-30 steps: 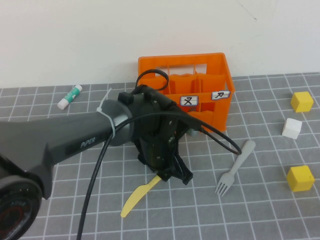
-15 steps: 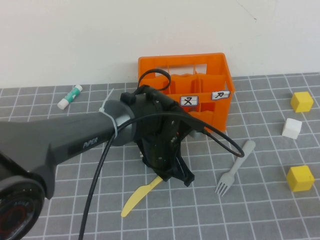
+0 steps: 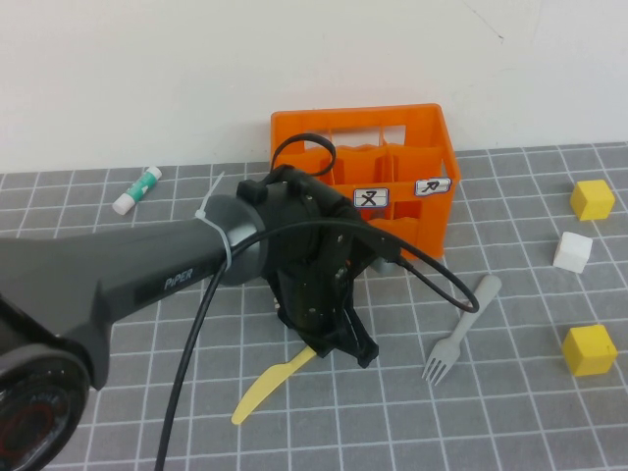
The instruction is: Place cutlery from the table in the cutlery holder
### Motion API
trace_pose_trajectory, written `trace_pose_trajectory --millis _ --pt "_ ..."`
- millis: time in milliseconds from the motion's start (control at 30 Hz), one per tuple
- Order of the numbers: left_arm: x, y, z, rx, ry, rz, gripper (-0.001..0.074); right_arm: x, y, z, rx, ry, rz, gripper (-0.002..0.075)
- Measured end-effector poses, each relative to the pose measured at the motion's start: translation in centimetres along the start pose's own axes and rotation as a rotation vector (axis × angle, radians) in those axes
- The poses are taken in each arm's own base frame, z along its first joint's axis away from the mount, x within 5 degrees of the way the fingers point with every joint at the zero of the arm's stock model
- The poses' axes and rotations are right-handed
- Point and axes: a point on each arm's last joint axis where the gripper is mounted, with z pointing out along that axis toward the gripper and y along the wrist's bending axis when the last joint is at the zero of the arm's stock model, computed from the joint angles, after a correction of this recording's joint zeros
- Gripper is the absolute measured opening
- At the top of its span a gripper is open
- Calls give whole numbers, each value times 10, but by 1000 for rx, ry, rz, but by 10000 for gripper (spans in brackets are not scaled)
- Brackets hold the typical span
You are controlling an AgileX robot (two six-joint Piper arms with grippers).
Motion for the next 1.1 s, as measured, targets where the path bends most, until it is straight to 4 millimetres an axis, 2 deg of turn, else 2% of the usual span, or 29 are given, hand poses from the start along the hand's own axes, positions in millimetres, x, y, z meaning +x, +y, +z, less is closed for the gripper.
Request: trace_pose_trajectory --millis 300,367,467,533,700,800,933,1100 --pt "5 -1 -13 18 13 1 127 0 0 0 0 0 0 -3" --pt "6 -2 -23 30 -4 -6 127 0 0 0 0 0 0 -3" --pt "6 -1 -42 38 -46 -12 45 0 0 0 0 0 0 -3" --pt "6 -1 -54 41 -77 -17 20 0 0 0 0 0 0 -3" --pt "10 0 -84 40 -144 -22 4 0 0 0 0 0 0 -3" --pt "12 0 -94 51 -155 -36 1 0 0 0 1 -1 0 -3" --pt "17 -1 -89 62 -115 -90 1 0 0 0 3 -2 0 -3" --pt "24 -3 -67 64 -128 -140 29 0 0 0 3 -2 0 -3"
